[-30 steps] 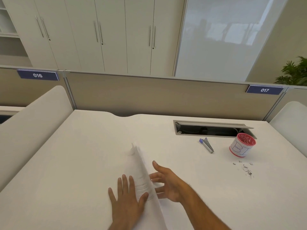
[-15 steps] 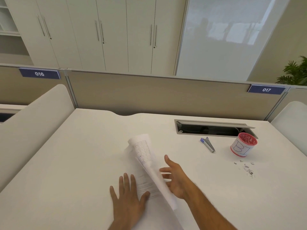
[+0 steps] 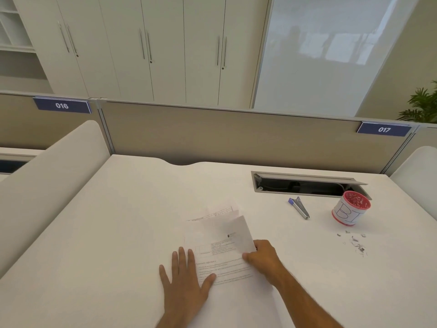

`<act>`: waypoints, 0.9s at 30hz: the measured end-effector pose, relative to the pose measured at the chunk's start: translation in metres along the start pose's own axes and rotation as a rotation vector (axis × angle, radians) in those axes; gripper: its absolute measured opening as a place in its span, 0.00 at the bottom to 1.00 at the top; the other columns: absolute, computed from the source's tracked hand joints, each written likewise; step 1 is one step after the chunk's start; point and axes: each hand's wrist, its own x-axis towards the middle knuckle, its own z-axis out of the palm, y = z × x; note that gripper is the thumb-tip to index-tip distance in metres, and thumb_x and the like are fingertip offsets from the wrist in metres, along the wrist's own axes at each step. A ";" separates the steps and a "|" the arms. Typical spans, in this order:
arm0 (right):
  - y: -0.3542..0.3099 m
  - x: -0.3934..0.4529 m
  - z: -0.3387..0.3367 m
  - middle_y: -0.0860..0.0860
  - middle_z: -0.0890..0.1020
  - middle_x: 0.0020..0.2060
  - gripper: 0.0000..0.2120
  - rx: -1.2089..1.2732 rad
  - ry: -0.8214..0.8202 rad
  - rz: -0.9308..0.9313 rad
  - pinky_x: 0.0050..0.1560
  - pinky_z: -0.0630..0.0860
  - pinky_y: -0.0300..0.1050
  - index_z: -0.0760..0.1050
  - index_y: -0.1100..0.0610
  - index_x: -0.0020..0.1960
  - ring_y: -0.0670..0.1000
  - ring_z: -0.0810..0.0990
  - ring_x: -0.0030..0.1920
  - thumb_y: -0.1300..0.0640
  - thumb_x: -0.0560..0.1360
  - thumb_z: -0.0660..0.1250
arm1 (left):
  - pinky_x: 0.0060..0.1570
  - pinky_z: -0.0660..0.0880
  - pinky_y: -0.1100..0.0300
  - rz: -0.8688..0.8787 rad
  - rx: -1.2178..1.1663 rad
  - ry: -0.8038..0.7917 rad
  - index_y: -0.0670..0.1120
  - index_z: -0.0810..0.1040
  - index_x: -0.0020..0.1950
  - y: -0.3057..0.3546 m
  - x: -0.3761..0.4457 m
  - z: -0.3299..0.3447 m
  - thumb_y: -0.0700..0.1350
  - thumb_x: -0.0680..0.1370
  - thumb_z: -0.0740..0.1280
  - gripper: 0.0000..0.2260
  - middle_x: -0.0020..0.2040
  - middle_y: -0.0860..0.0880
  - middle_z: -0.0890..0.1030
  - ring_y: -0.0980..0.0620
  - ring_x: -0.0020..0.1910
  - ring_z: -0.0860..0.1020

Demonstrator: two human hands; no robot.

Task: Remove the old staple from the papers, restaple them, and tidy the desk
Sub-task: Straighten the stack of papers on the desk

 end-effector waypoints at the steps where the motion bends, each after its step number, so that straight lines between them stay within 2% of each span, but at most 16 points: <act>1: 0.002 -0.002 0.000 0.49 0.86 0.42 0.09 0.022 0.007 -0.030 0.49 0.83 0.52 0.83 0.54 0.47 0.50 0.85 0.42 0.60 0.68 0.69 | 0.70 0.45 0.41 -0.025 -0.057 0.024 0.42 0.65 0.75 0.002 0.001 -0.008 0.73 0.73 0.50 0.42 0.76 0.44 0.65 0.46 0.75 0.57; 3: 0.007 -0.007 -0.005 0.50 0.87 0.44 0.09 0.116 -0.034 -0.133 0.50 0.83 0.53 0.83 0.53 0.49 0.51 0.86 0.44 0.60 0.69 0.71 | 0.74 0.46 0.44 -0.114 -0.307 0.087 0.45 0.49 0.79 0.005 0.006 -0.021 0.71 0.70 0.62 0.48 0.79 0.46 0.55 0.47 0.77 0.53; 5: 0.009 -0.014 -0.013 0.54 0.87 0.47 0.09 0.257 -0.121 -0.238 0.51 0.82 0.56 0.83 0.56 0.51 0.56 0.86 0.47 0.62 0.72 0.72 | 0.73 0.60 0.46 -0.221 -0.679 0.119 0.47 0.47 0.78 0.007 0.011 -0.042 0.66 0.66 0.73 0.53 0.76 0.47 0.62 0.46 0.73 0.64; 7: 0.009 -0.020 -0.023 0.58 0.86 0.49 0.09 0.379 -0.153 -0.273 0.53 0.81 0.57 0.83 0.60 0.52 0.60 0.85 0.49 0.66 0.73 0.71 | 0.63 0.71 0.49 -0.303 -1.027 0.088 0.50 0.53 0.77 0.012 0.013 -0.065 0.58 0.66 0.77 0.47 0.67 0.52 0.72 0.49 0.62 0.75; 8: 0.008 -0.022 -0.027 0.59 0.86 0.49 0.09 0.420 -0.140 -0.277 0.53 0.81 0.57 0.83 0.61 0.52 0.62 0.84 0.50 0.66 0.72 0.72 | 0.58 0.75 0.51 -0.301 -1.158 0.055 0.50 0.61 0.74 0.016 0.014 -0.073 0.52 0.69 0.77 0.39 0.62 0.52 0.76 0.50 0.56 0.78; 9: 0.006 -0.024 -0.032 0.60 0.86 0.48 0.10 0.449 -0.118 -0.277 0.53 0.81 0.57 0.83 0.62 0.52 0.63 0.84 0.50 0.65 0.71 0.73 | 0.55 0.77 0.51 -0.275 -1.216 0.045 0.50 0.71 0.66 0.020 0.015 -0.078 0.46 0.71 0.76 0.26 0.58 0.51 0.81 0.51 0.51 0.81; 10: 0.005 -0.025 -0.035 0.60 0.86 0.48 0.11 0.474 -0.089 -0.273 0.53 0.81 0.57 0.83 0.63 0.52 0.63 0.84 0.50 0.64 0.69 0.74 | 0.52 0.79 0.49 -0.240 -1.232 0.058 0.51 0.76 0.59 0.024 0.015 -0.081 0.42 0.73 0.74 0.16 0.53 0.49 0.84 0.51 0.47 0.83; 11: 0.002 -0.027 -0.038 0.59 0.86 0.48 0.13 0.477 -0.057 -0.271 0.52 0.81 0.58 0.82 0.63 0.53 0.62 0.84 0.49 0.65 0.69 0.75 | 0.50 0.80 0.47 -0.204 -1.231 0.087 0.51 0.79 0.53 0.029 0.013 -0.085 0.40 0.74 0.73 0.11 0.49 0.49 0.85 0.51 0.45 0.84; 13: -0.004 -0.031 -0.042 0.56 0.87 0.47 0.13 0.443 0.025 -0.288 0.52 0.81 0.61 0.81 0.62 0.55 0.60 0.85 0.48 0.67 0.71 0.74 | 0.48 0.81 0.45 -0.128 -1.205 0.175 0.51 0.79 0.49 0.039 0.008 -0.094 0.39 0.74 0.72 0.08 0.45 0.53 0.85 0.53 0.43 0.84; 16: -0.021 -0.044 -0.044 0.52 0.87 0.43 0.08 0.453 0.211 -0.370 0.48 0.82 0.59 0.83 0.57 0.49 0.56 0.86 0.44 0.66 0.72 0.72 | 0.45 0.80 0.50 0.027 -1.170 0.353 0.52 0.76 0.47 0.058 -0.001 -0.112 0.45 0.75 0.70 0.05 0.44 0.58 0.83 0.57 0.42 0.81; 20: -0.046 -0.067 -0.049 0.54 0.86 0.38 0.03 0.583 0.371 -0.546 0.42 0.81 0.57 0.83 0.57 0.44 0.54 0.84 0.38 0.63 0.71 0.74 | 0.43 0.76 0.66 0.240 -1.197 0.569 0.52 0.72 0.49 0.081 -0.009 -0.143 0.45 0.75 0.66 0.06 0.46 0.62 0.81 0.61 0.45 0.80; 22: -0.051 -0.074 -0.050 0.54 0.86 0.42 0.09 0.600 0.385 -0.621 0.43 0.82 0.54 0.82 0.59 0.49 0.55 0.85 0.42 0.61 0.69 0.76 | 0.43 0.75 0.71 0.338 -1.213 0.612 0.53 0.70 0.52 0.088 -0.008 -0.156 0.44 0.74 0.68 0.10 0.49 0.65 0.79 0.62 0.48 0.79; 25: -0.050 -0.075 -0.050 0.52 0.85 0.48 0.21 0.575 0.374 -0.622 0.47 0.82 0.51 0.78 0.58 0.57 0.55 0.84 0.49 0.58 0.66 0.77 | 0.41 0.77 0.70 0.413 -1.200 0.586 0.57 0.67 0.56 0.091 -0.004 -0.163 0.44 0.74 0.69 0.17 0.53 0.67 0.77 0.59 0.53 0.79; 27: -0.048 -0.074 -0.048 0.51 0.84 0.50 0.24 0.588 0.383 -0.573 0.48 0.83 0.52 0.77 0.52 0.58 0.53 0.83 0.50 0.60 0.65 0.79 | 0.41 0.78 0.69 0.399 -1.165 0.603 0.60 0.68 0.56 0.089 -0.001 -0.163 0.46 0.73 0.69 0.16 0.53 0.65 0.77 0.57 0.53 0.78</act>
